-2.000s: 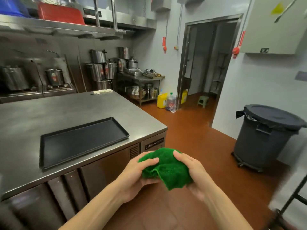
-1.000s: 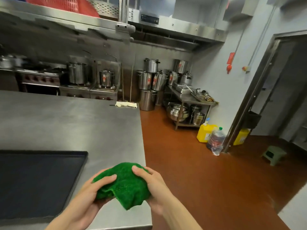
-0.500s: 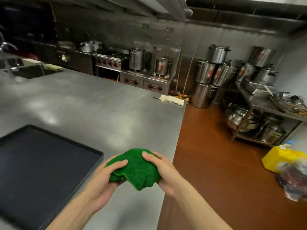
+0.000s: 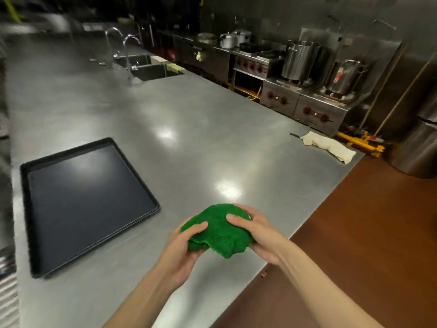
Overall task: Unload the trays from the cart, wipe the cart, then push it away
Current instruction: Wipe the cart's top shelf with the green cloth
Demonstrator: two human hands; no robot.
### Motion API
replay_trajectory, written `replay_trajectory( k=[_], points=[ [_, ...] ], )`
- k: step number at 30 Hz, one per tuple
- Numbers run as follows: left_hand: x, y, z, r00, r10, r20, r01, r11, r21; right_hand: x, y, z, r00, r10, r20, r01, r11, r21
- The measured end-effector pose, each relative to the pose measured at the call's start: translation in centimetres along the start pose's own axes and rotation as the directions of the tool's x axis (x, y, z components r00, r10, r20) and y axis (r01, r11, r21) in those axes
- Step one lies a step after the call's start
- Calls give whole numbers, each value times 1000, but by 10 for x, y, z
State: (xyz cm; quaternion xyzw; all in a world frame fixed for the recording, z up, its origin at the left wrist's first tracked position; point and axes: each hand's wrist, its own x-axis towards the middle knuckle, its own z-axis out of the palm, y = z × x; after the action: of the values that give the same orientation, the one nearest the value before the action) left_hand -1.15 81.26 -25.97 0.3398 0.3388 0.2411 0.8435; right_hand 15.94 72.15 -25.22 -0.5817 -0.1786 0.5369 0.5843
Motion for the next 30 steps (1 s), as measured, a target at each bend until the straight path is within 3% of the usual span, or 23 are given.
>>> replay_trajectory(
  k=[8,15,18,19,21,22,23,25,30],
  points=[
    [75,-61,27,975,91,-204,-91,996,11,94,-11,-87,957,136,256,-69,965,-254],
    [150,-126,39,936,98,-339,-108,994,-11,178,13,-156,927,228,299,-77,893,-443],
    [168,-141,42,887,160,-433,-80,977,198,203,23,-176,915,232,330,10,805,-594],
    [175,-147,42,861,214,-461,-32,928,371,212,28,-185,912,217,347,93,717,-691],
    [190,-165,37,841,318,-437,97,707,701,231,42,-201,886,206,415,317,384,-867],
    [196,-173,35,835,355,-420,150,588,795,238,49,-207,866,206,455,413,216,-885],
    [200,-181,34,824,395,-406,183,492,851,242,55,-211,849,204,488,474,117,-873],
    [205,-192,34,807,440,-394,212,406,889,244,61,-216,831,183,525,520,79,-850],
    [204,-194,39,785,449,-427,281,355,892,247,62,-219,806,182,563,559,76,-826]
  ],
)
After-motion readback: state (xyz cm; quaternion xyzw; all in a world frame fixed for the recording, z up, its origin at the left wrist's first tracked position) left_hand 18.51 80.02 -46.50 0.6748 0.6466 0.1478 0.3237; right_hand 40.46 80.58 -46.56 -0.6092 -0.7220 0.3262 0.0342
